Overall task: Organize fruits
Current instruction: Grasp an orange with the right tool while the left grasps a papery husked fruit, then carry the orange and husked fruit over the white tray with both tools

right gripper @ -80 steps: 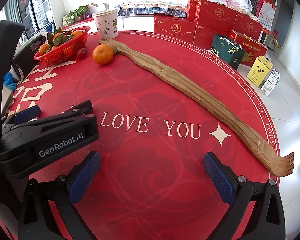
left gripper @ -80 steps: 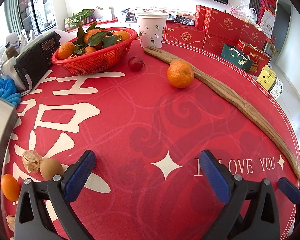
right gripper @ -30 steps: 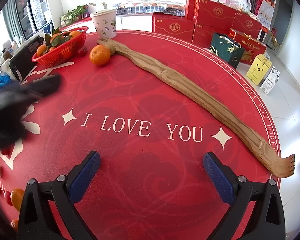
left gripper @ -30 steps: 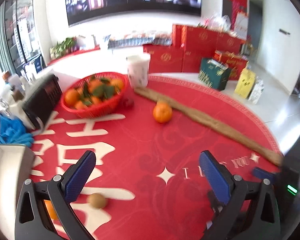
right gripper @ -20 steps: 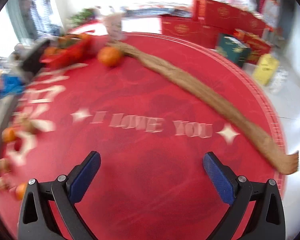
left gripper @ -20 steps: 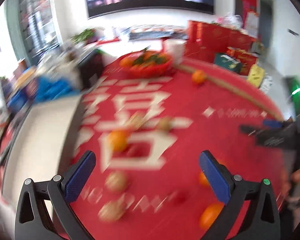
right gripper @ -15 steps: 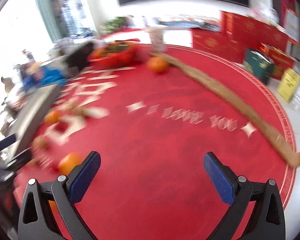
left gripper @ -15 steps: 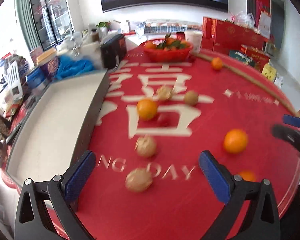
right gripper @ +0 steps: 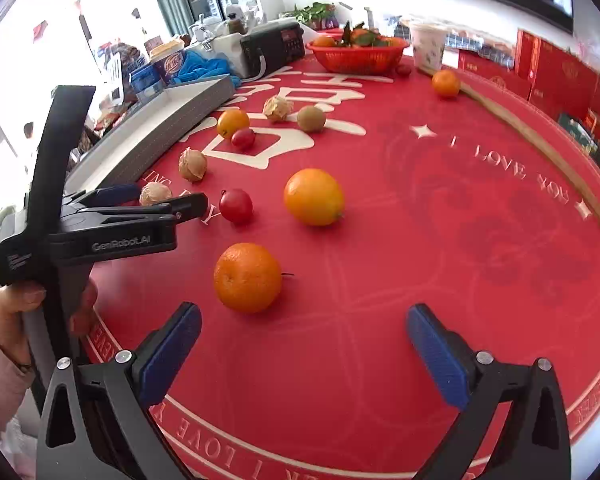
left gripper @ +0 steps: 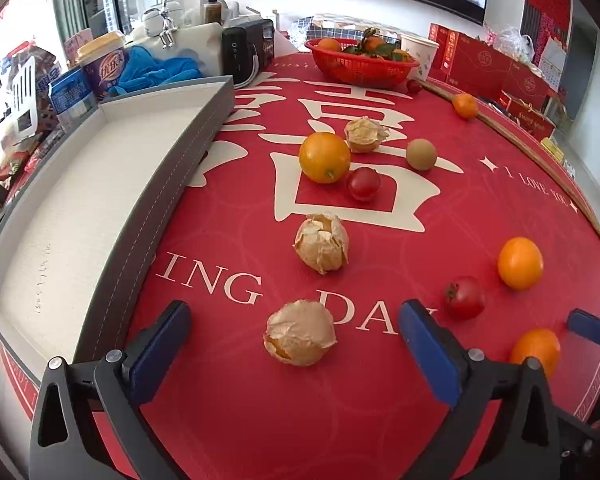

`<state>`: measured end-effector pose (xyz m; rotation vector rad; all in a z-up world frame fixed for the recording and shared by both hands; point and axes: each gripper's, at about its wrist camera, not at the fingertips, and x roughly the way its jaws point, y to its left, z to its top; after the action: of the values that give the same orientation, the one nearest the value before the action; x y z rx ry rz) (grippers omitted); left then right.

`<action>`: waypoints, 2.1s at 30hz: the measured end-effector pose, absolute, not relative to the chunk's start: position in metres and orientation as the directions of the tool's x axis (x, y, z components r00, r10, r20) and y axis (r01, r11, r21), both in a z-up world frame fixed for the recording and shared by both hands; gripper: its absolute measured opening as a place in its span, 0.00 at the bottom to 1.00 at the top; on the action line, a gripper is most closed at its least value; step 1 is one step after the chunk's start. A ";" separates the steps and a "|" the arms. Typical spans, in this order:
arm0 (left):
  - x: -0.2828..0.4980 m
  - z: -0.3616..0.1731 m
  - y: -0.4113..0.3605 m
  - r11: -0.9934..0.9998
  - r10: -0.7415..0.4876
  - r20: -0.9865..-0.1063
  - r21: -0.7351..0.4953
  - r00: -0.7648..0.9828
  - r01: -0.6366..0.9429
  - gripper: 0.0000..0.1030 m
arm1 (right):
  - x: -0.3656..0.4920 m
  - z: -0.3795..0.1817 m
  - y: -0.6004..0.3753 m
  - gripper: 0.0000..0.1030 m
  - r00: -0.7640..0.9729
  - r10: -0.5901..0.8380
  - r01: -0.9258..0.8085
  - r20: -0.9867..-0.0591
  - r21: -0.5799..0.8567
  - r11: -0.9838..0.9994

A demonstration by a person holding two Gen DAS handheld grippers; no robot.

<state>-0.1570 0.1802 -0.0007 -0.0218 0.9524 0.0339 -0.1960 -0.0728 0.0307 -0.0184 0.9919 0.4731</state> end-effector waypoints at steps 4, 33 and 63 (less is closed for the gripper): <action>-0.156 0.000 0.179 0.999 0.023 -0.814 -0.003 0.580 -0.045 1.00 | -0.195 0.026 -0.060 1.00 0.482 0.341 -0.401 -0.807 0.143 0.905; -0.129 0.076 0.240 0.985 -0.001 -0.660 -0.131 0.752 -0.114 0.24 | -0.152 0.081 -0.028 0.36 0.542 0.344 -0.378 -0.767 0.143 0.915; -0.100 0.044 0.387 0.871 0.183 -0.742 -0.182 0.645 -0.456 0.24 | -0.027 0.075 0.209 0.36 0.366 0.472 -0.595 -0.802 0.188 0.782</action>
<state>-0.1001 0.3865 0.0440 -0.3726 0.7920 0.3732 -0.0271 0.2094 0.0752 -0.1421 0.9792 0.6882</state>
